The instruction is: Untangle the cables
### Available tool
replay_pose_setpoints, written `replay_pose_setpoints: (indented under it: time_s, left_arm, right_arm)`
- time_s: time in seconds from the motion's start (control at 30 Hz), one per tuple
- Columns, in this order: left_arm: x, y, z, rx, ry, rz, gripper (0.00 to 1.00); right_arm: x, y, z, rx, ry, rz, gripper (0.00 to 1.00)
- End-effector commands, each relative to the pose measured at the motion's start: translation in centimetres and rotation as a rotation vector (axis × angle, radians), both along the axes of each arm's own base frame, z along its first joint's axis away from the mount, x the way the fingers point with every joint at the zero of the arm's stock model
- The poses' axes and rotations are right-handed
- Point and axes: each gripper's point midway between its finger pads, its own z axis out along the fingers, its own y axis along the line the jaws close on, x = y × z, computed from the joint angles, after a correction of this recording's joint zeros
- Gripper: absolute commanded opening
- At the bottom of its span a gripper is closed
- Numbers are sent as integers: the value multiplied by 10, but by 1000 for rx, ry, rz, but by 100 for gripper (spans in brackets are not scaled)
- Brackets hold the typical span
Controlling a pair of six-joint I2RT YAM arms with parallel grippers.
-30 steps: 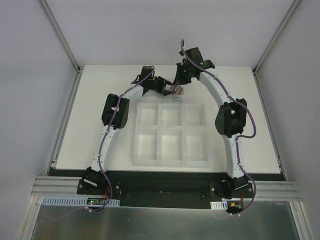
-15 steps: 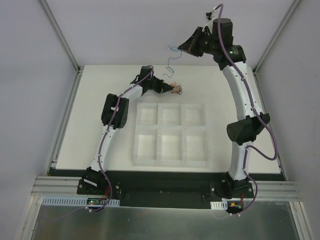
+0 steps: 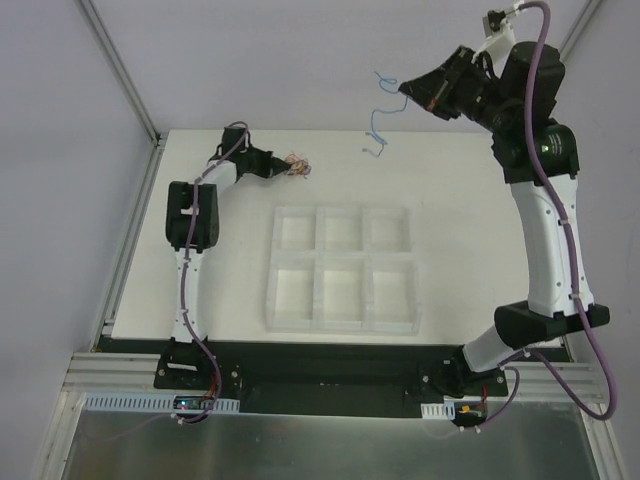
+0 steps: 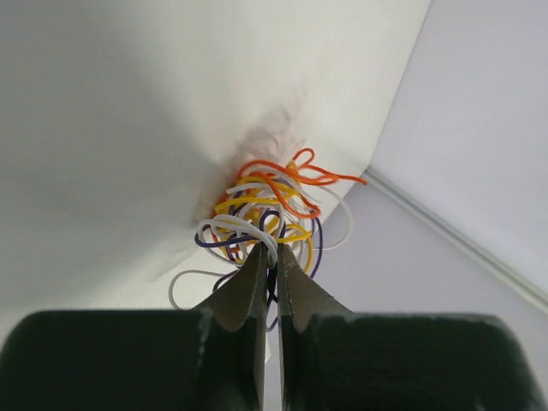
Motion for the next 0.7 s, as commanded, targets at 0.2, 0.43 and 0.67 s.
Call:
replay_pose_setpoints:
  time_s: [0.2,0.43,0.67]
  left_arm:
    - [-51,90,65,173,-98,6,0]
    - [-114,137,69,311,-12,32,0]
    - [-179,136,65,381,48,-57,0]
  right_arm:
    - [-34,-28,-152,-298,288,-17,1]
    - [-41,-46,-227,-476,479,-24,1]
    - [-34,-38,-267,-510,549,40,1]
